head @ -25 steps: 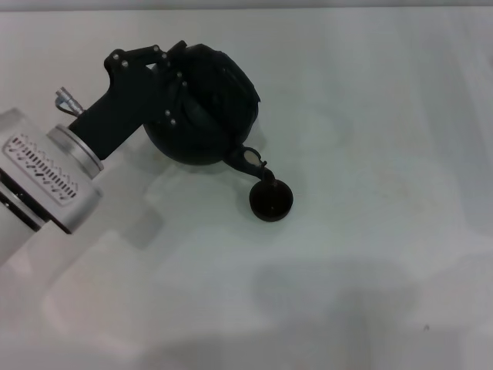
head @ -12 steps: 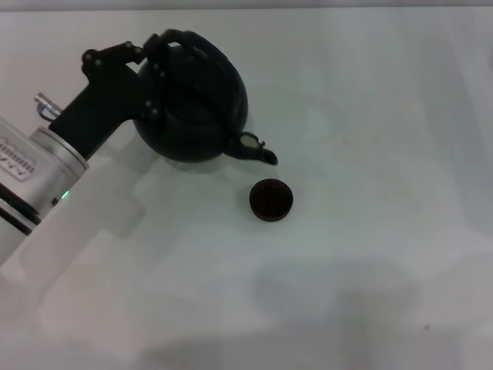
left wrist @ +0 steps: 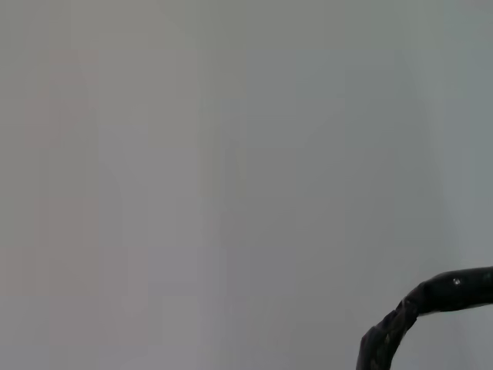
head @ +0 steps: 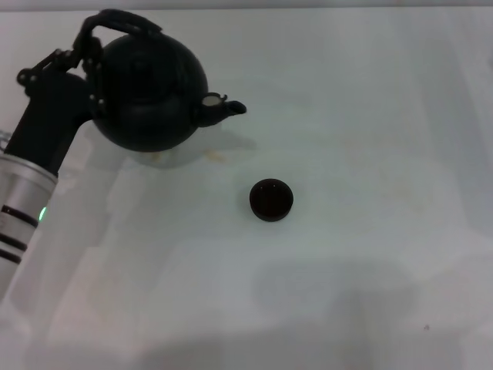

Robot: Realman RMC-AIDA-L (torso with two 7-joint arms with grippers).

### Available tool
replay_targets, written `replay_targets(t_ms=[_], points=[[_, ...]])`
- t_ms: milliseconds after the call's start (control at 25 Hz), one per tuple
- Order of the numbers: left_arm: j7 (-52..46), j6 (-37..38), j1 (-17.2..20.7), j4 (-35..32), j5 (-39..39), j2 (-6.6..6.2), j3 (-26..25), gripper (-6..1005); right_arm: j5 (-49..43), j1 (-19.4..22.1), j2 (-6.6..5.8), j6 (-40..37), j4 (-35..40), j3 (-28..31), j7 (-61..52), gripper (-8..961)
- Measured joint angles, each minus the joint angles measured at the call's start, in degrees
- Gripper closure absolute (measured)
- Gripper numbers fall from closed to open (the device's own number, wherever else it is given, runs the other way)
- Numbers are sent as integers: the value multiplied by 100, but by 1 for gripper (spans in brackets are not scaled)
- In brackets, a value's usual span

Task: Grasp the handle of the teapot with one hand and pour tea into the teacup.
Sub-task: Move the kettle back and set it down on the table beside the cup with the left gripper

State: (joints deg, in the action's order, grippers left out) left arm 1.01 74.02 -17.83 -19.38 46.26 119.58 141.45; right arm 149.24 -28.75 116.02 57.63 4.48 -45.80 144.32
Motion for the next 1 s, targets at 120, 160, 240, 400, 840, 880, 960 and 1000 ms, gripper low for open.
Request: replay_targets(t_ms=[120, 160, 240, 400, 840, 880, 960, 1000], points=[[-147, -69, 186, -188, 99, 7, 10, 900, 0, -7, -4, -2, 0, -2, 0, 117], [-223, -75, 246, -226, 102, 7, 11, 900, 0, -9, -6, -3, 1, 2, 0, 118], [-353, -91, 354, -286, 102, 10, 15, 901, 0, -14, -7, -5, 11, 15, 0, 118], [-405, -316, 493, -324, 187, 14, 19, 901, 0, -17, -15, -7, 31, 32, 0, 118], [-415, -445, 586, -362, 339, 3, 152, 900, 0, -43, -18, -36, 61, 30, 0, 118], [-415, -445, 586, -362, 339, 3, 152, 900, 0, -44, -18, -37, 61, 25, 0, 118], [-416, -446, 585, -365, 338, 2, 163, 899, 0, -46, -18, -41, 61, 20, 0, 118], [-417, -448, 585, -362, 335, 6, 164, 899, 0, -46, -18, -43, 61, 17, 0, 118]])
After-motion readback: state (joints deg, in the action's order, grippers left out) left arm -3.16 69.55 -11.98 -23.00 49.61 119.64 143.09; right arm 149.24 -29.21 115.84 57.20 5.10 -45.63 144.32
